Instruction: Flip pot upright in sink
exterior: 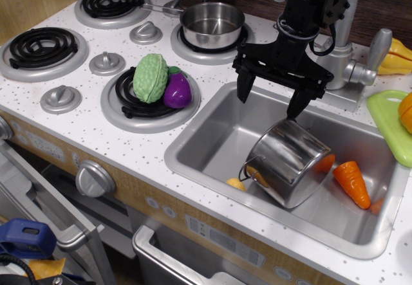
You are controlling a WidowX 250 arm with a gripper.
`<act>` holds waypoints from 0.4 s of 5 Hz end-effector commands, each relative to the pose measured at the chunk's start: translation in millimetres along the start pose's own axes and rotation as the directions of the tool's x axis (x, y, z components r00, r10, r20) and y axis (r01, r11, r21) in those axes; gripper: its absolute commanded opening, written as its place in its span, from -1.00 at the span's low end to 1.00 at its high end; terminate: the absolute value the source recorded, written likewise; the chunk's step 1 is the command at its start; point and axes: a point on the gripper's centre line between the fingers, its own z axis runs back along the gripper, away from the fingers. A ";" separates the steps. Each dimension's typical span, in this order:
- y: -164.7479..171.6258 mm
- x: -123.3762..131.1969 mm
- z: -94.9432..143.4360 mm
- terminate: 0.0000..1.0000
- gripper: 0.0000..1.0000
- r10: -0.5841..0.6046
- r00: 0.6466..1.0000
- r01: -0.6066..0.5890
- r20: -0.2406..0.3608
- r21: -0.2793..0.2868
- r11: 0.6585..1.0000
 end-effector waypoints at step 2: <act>1.9 11.9 2.5 -1.00 1.00 0.044 0.999 -0.046 -0.021 -0.132 0.990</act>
